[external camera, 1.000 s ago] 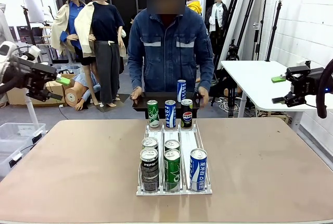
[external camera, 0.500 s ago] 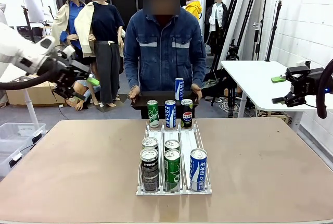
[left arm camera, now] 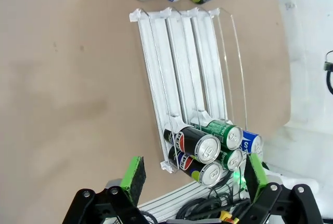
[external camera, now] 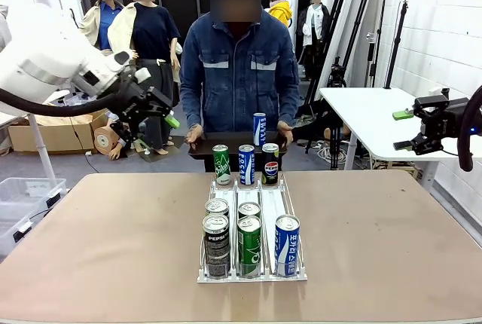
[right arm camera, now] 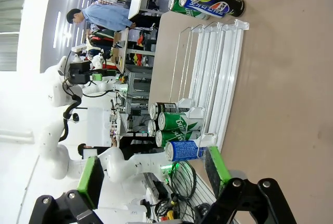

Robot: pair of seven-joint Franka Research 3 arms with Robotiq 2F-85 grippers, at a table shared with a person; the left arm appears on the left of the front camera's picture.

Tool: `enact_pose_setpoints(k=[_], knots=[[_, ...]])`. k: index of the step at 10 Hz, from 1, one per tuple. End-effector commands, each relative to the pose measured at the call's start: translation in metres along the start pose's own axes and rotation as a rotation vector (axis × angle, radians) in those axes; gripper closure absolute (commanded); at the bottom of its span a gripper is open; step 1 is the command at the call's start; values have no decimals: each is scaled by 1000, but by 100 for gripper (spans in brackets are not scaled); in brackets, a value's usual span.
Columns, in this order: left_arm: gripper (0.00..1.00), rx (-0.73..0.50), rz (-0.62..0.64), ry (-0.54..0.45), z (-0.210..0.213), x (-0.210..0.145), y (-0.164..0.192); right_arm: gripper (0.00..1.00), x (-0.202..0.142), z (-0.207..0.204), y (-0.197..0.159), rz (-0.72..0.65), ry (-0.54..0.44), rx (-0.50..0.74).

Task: Retrieve and hand over the desired beverage to the person.
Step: Pick up another can of the same type that the person held from the Automatic Can Dispenser.

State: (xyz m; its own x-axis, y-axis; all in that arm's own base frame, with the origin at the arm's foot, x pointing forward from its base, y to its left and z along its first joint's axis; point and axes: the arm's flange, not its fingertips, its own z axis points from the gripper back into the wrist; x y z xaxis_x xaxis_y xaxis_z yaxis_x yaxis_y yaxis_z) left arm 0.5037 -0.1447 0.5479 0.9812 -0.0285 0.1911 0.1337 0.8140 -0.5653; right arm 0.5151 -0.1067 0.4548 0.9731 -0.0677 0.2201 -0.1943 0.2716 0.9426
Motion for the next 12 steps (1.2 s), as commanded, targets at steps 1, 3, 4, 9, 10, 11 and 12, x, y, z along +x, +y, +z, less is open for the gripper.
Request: enact_pose_setpoints(k=[1,3,4,9,10,11,12], knots=[[0,91,-1,45,-13,5,-20,0,-1,-1,-1,-7,-5,-4],[0,165,-9,93,-36,3,-38,0,-1,-1,-1,-7,-5,-4],[0,167,-28,126,-41,-2,-43,0,-1,-1,-1,-7,-5,-4],[0,171,-69,187,-63,-16,-47,0,-1,-1,-1,-7,-5,-4],[0,171,-69,187,-63,-16,-47,0,-1,-1,-1,-7,-5,-4],[0,171,-69,187,-63,-16,-47,0,-1,-1,-1,-7,-5,-4],[0,171,-69,187,-63,-16,-47,0,-1,-1,-1,-7,-5,-4]])
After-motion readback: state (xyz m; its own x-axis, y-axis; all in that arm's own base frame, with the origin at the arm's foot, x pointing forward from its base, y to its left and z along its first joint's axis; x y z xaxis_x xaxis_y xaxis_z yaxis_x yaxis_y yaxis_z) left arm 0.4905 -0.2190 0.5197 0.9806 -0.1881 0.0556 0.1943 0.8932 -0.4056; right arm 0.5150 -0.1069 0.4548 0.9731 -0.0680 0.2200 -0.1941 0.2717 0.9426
